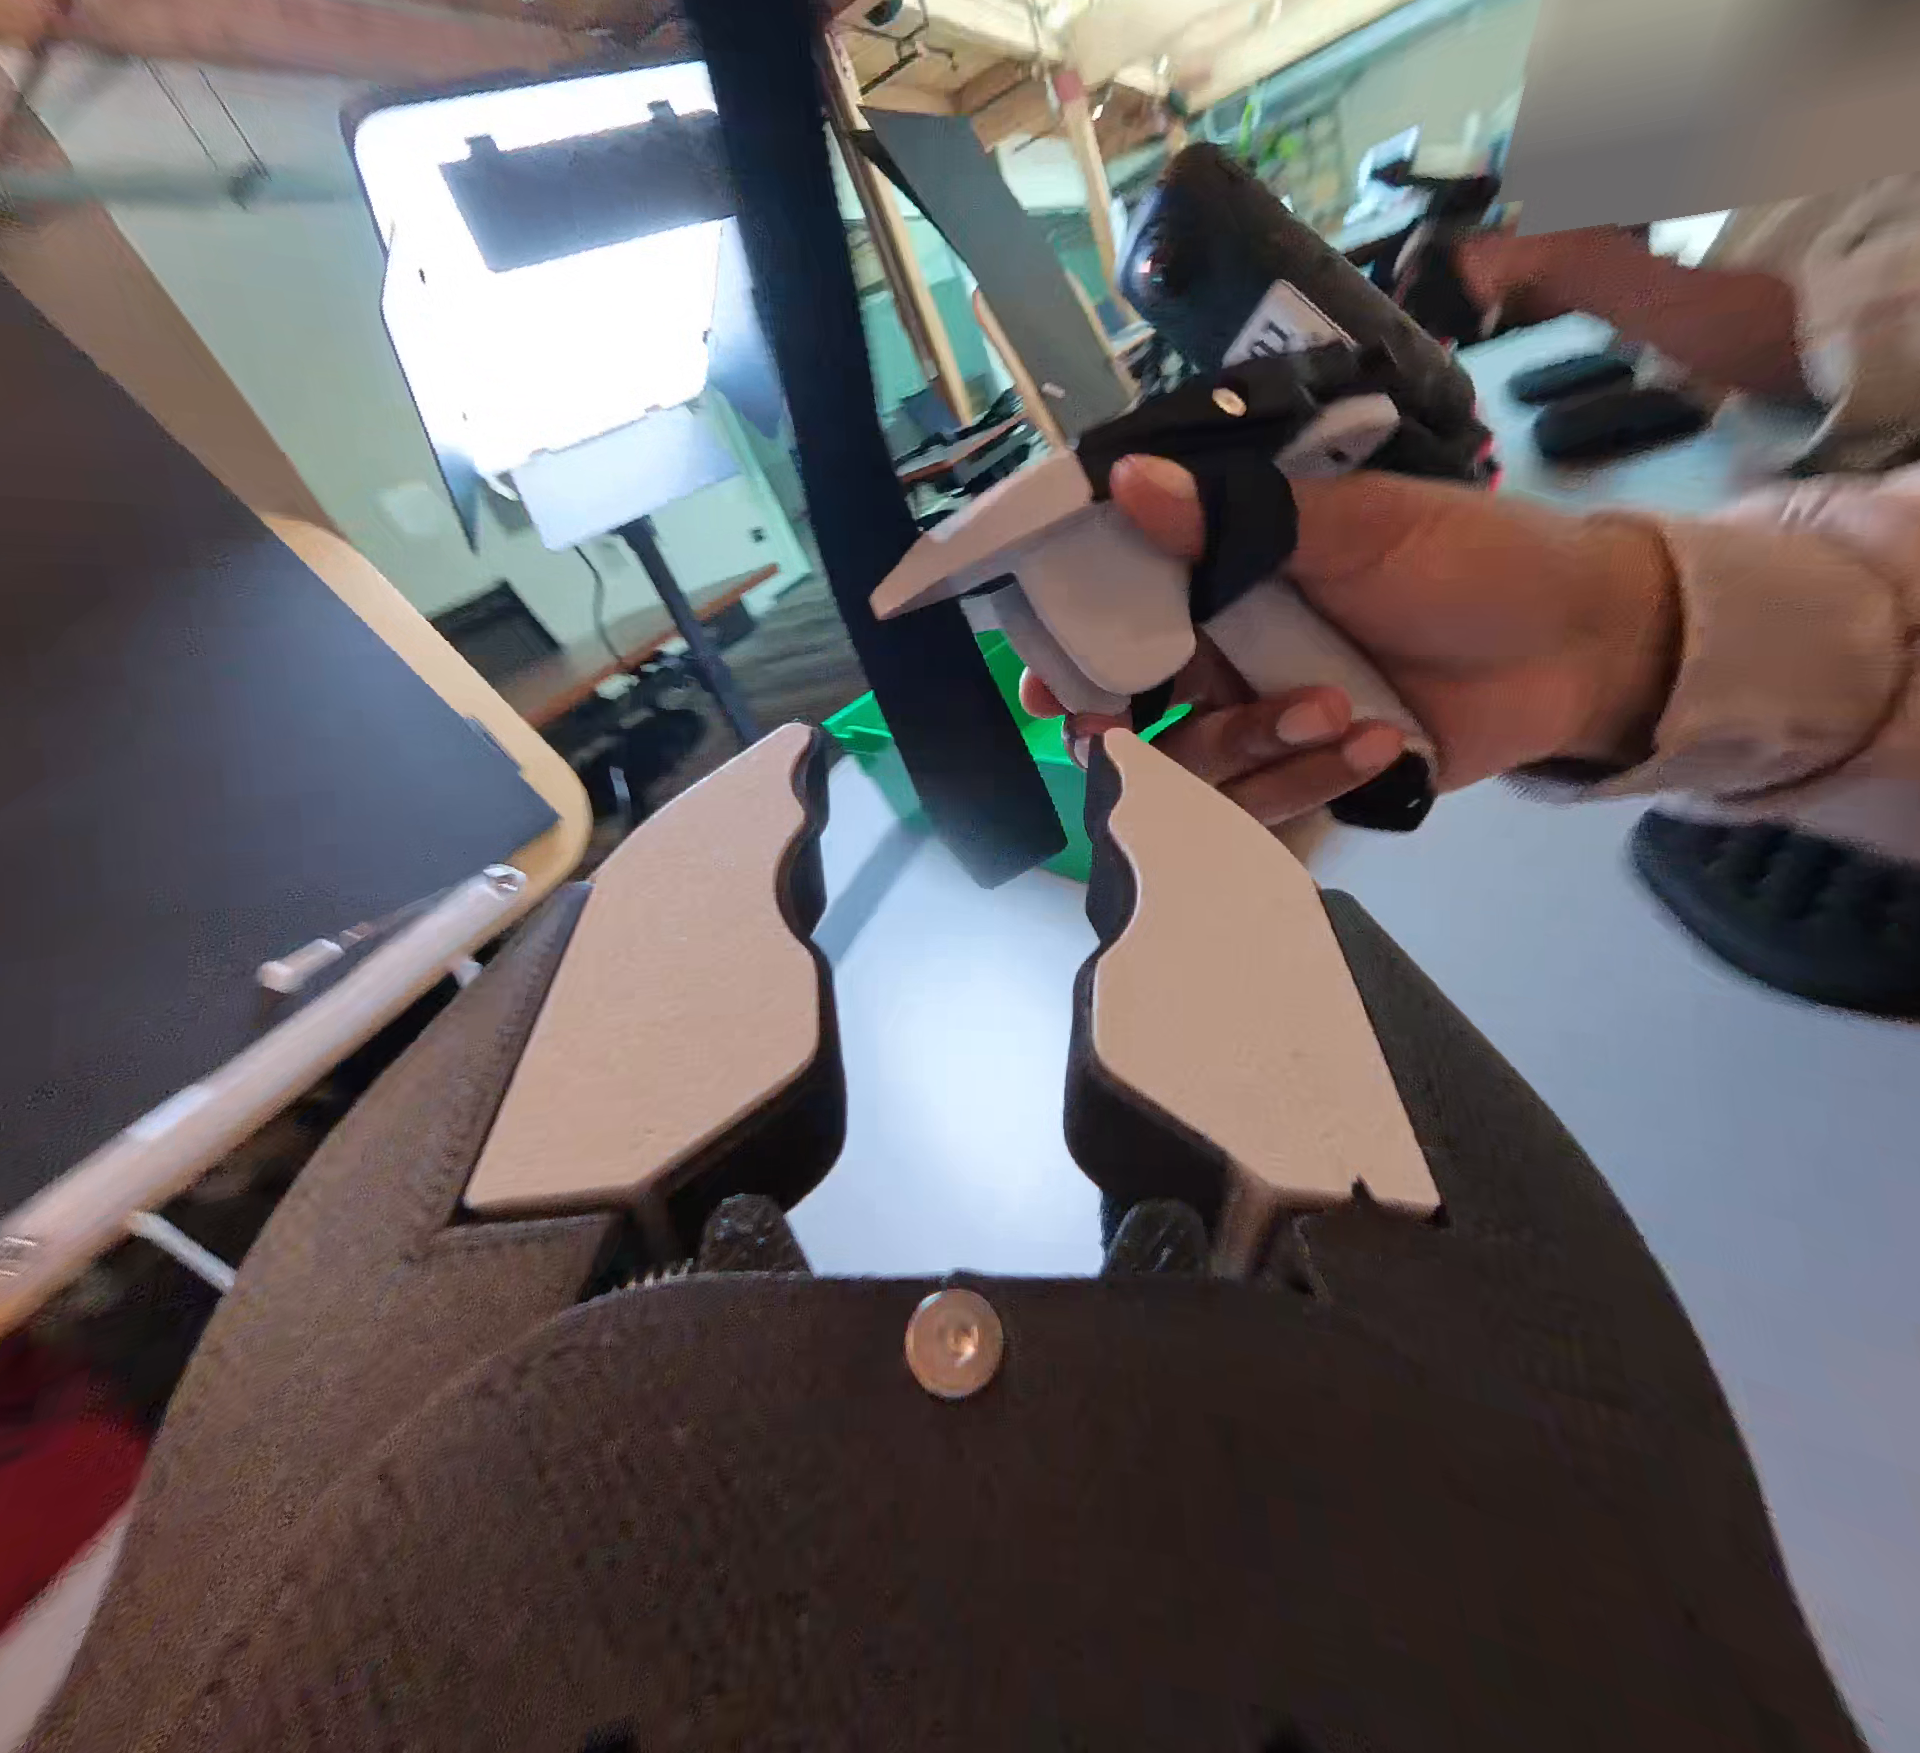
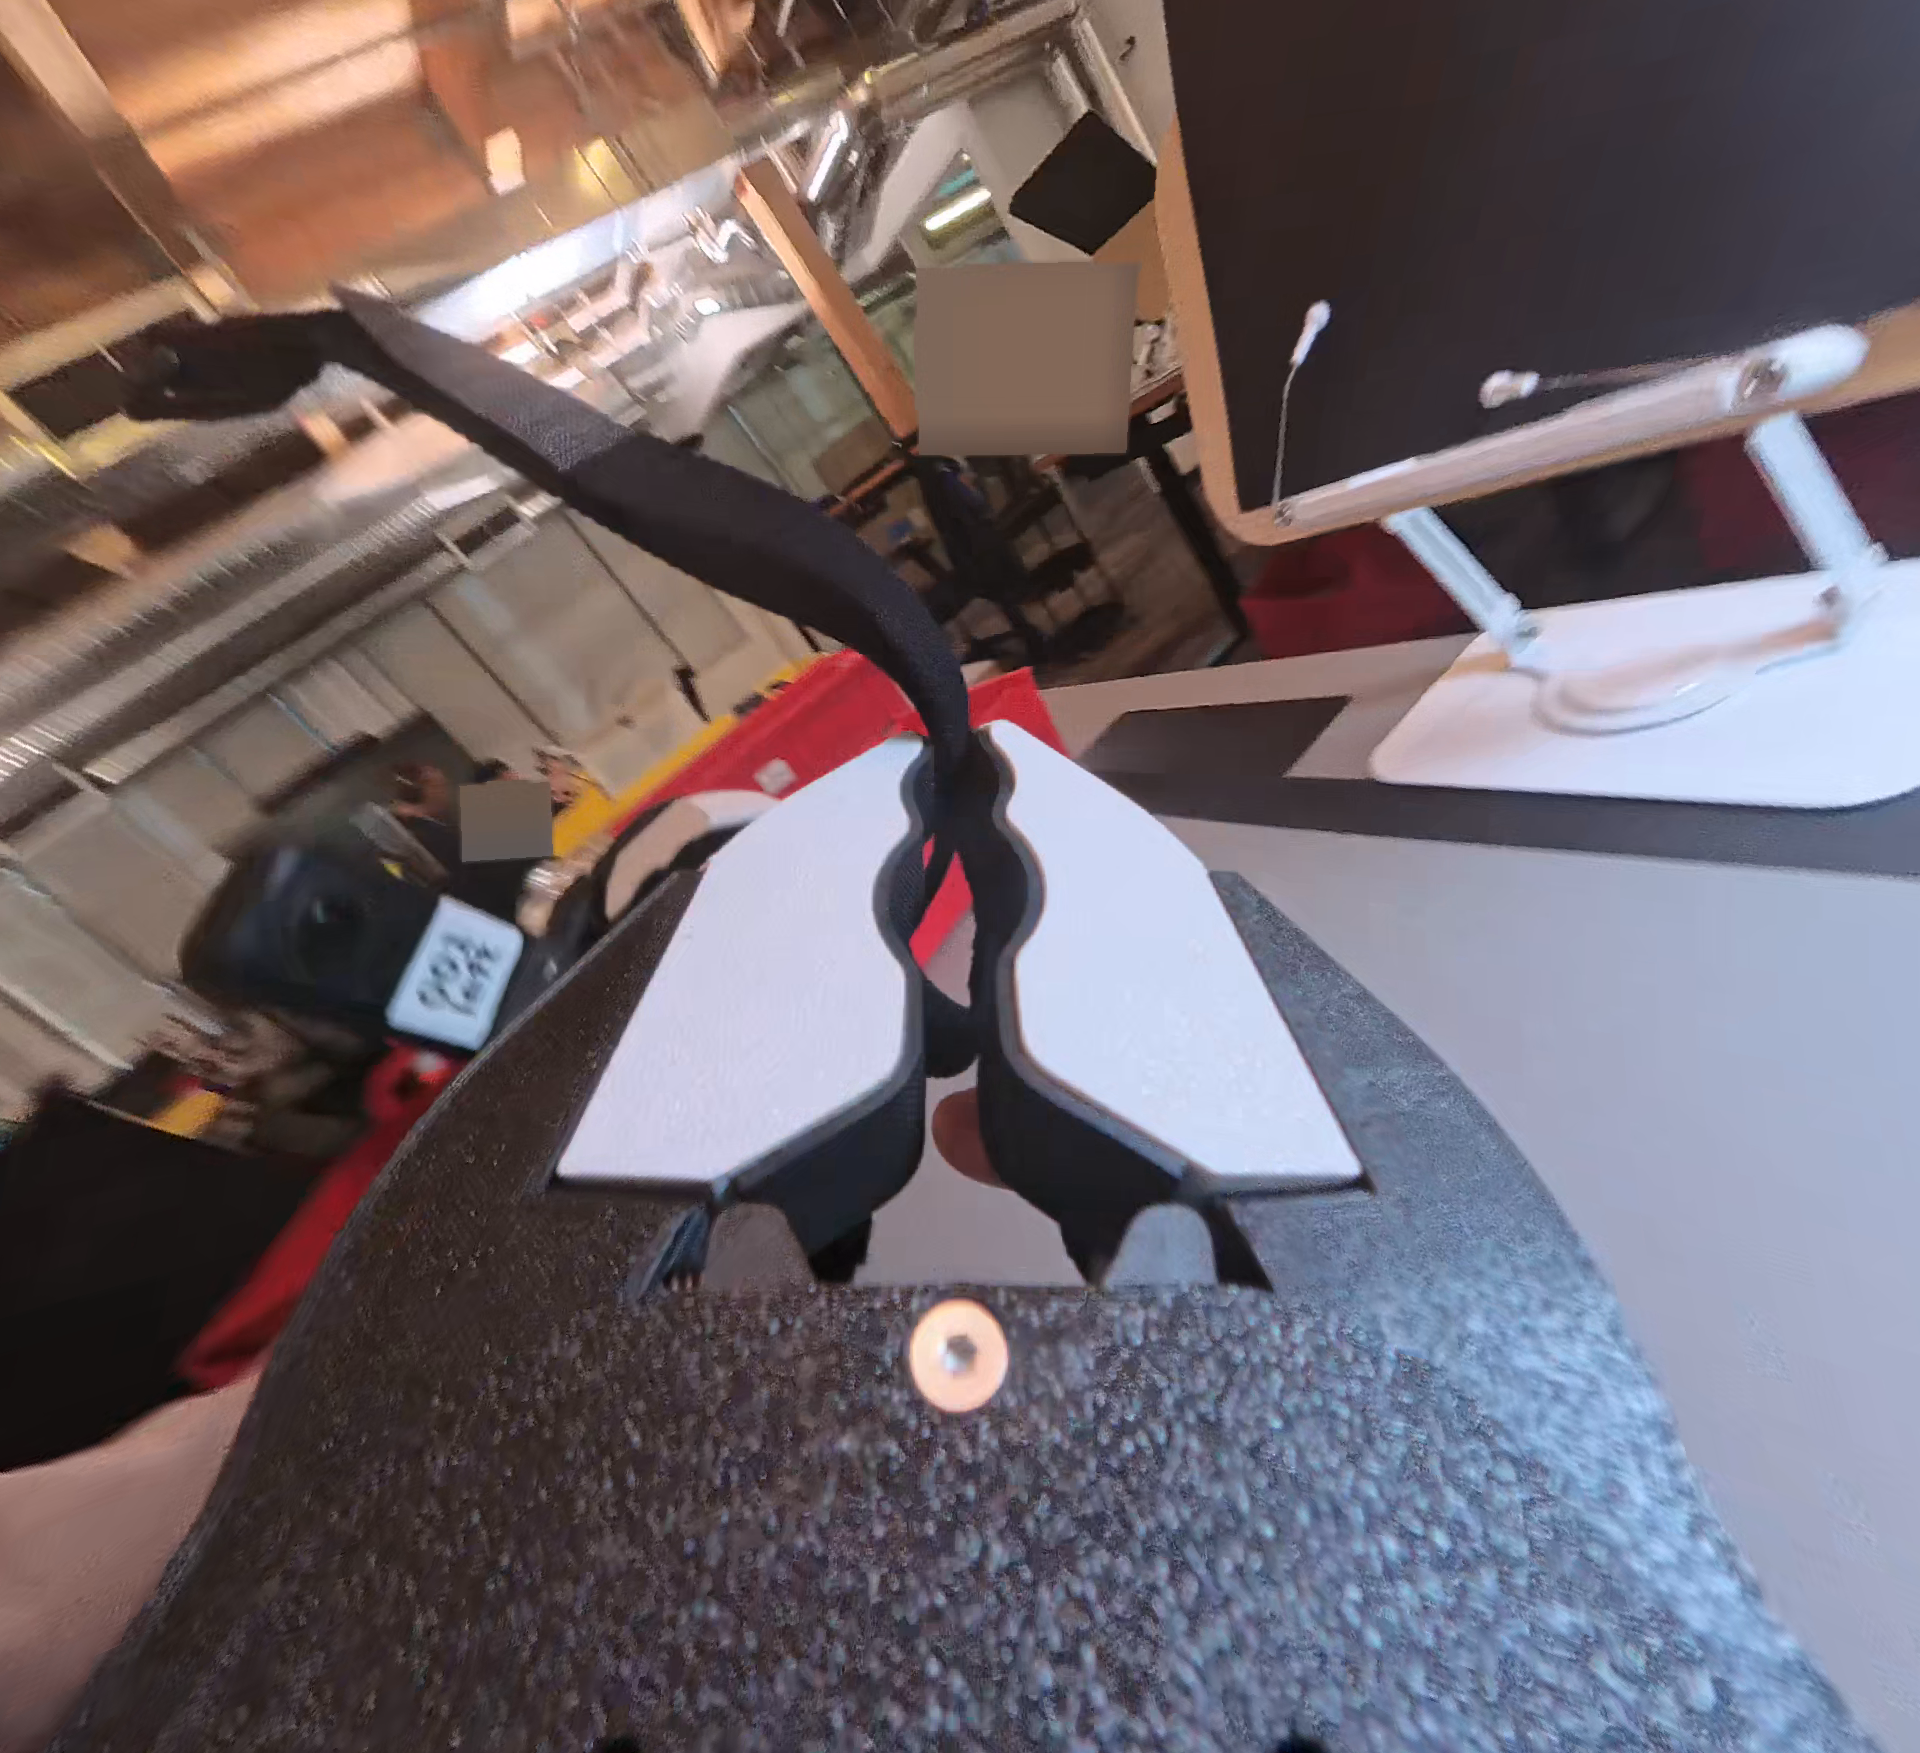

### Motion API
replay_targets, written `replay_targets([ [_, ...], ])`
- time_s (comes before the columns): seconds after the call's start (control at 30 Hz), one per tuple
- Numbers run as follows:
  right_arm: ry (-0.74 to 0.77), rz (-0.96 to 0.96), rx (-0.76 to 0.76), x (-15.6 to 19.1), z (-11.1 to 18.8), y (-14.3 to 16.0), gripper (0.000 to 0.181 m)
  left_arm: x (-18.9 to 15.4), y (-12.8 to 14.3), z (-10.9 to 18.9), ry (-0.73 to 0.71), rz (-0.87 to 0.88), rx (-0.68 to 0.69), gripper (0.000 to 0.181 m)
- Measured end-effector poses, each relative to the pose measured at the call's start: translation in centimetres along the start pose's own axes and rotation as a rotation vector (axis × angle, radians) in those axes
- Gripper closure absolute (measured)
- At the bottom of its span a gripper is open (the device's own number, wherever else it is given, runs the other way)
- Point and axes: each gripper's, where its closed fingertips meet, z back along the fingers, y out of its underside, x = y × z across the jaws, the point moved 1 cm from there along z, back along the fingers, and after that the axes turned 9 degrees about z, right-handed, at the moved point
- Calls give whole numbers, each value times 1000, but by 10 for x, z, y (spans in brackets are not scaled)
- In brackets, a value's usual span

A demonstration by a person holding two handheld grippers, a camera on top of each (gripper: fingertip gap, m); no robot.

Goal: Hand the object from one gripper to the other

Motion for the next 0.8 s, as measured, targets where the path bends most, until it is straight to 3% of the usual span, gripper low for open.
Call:
replay_targets([
  [0.07,-43,-142,-13,-3,-1,4,176,-7,6,-5,-85,-249,31,128],
  [0.2,-84,-222,20,2,-6,14,176,-7,19,-6,-275,-738,83,127],
  [0.27,-110,-265,27,8,-9,18,176,-7,28,-7,-313,-914,126,137],
  [0.33,-136,-298,40,13,-11,23,176,-5,32,-5,-349,-999,125,159],
  [0.37,-150,-318,47,16,-12,25,176,-2,32,-4,-363,-994,125,178],
  [0.4,-164,-331,46,18,-13,25,176,2,29,-2,-376,-961,126,179],
  [0.53,-215,-372,34,23,-12,21,176,16,13,8,-351,-767,109,180],
  [0.7,-251,-416,-4,28,-12,18,176,14,6,12,-300,-709,82,180],
  [0.8,-266,-383,14,28,-12,18,175,16,4,12,-256,-565,93,180],
])
